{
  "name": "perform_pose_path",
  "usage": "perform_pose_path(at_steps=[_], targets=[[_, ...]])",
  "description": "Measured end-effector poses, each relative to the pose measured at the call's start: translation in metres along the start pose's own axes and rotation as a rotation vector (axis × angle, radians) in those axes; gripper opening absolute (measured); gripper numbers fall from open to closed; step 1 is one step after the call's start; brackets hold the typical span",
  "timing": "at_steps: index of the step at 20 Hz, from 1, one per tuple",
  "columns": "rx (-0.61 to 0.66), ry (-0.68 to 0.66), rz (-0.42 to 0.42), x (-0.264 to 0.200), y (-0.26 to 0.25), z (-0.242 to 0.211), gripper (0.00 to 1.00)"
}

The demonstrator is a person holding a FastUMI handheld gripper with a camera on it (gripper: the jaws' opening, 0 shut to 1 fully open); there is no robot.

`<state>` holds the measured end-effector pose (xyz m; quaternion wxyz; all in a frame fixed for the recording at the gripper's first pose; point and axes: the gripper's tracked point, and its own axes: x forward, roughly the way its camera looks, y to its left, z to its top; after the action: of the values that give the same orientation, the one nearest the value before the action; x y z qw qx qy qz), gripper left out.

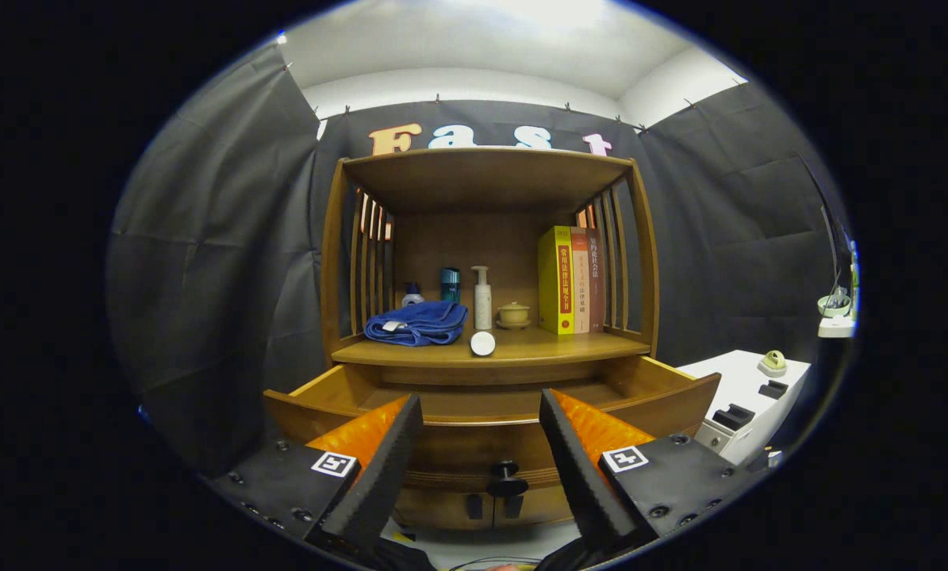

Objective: Pull open the drawer, take out the items inside it, and place them on the countertop above the cabinet.

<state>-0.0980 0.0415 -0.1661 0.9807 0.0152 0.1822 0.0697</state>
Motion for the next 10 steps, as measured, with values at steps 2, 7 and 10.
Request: perform_pose_path(at_steps=[2,7,10], targets=[[-0.018,0.006,-0.008,0.001,-0.002,-0.010,0.97],[-0.078,0.050,-0.007,0.012,-0.011,-0.051,0.97],[-0.088,0.072,-0.028,0.020,-0.020,-0.066,0.97]])
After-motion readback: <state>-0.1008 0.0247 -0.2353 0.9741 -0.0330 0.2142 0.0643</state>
